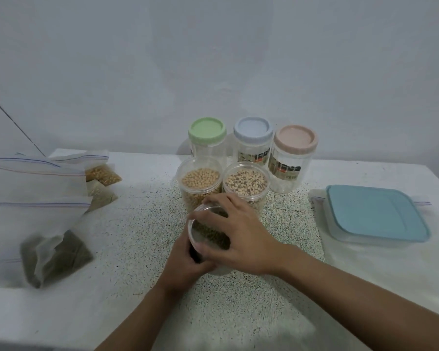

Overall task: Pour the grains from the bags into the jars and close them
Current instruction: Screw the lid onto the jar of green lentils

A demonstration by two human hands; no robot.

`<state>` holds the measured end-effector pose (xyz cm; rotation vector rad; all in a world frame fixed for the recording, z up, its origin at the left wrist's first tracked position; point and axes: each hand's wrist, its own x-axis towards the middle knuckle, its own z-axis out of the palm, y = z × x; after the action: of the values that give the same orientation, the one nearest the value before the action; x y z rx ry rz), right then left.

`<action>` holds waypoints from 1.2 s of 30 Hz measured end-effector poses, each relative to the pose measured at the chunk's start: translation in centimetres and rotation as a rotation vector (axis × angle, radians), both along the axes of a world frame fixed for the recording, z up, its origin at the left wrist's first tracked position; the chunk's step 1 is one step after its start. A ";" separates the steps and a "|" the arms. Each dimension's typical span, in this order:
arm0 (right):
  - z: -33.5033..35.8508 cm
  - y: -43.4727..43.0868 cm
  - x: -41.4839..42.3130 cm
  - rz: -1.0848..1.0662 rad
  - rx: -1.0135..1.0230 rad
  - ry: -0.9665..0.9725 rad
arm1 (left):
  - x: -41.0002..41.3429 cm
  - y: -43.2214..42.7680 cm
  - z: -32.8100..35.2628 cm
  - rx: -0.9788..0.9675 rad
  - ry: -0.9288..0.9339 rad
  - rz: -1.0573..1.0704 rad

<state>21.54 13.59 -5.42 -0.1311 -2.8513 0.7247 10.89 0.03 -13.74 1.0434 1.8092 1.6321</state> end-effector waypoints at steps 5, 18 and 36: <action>1.7 1.3 -0.6 0.156 0.013 -0.100 | 0.1 0.0 -0.1 0.015 -0.076 -0.014; 6.7 1.6 -3.3 0.448 0.254 -0.354 | -0.2 -0.1 -0.3 -0.043 -0.084 -0.032; 5.9 0.9 -4.4 0.118 0.541 -0.366 | -0.5 -0.2 -0.5 0.002 -0.193 -0.031</action>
<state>17.13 14.45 0.47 -0.0137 -3.3054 -0.0887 10.41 -0.20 -14.26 0.8776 1.6580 1.6552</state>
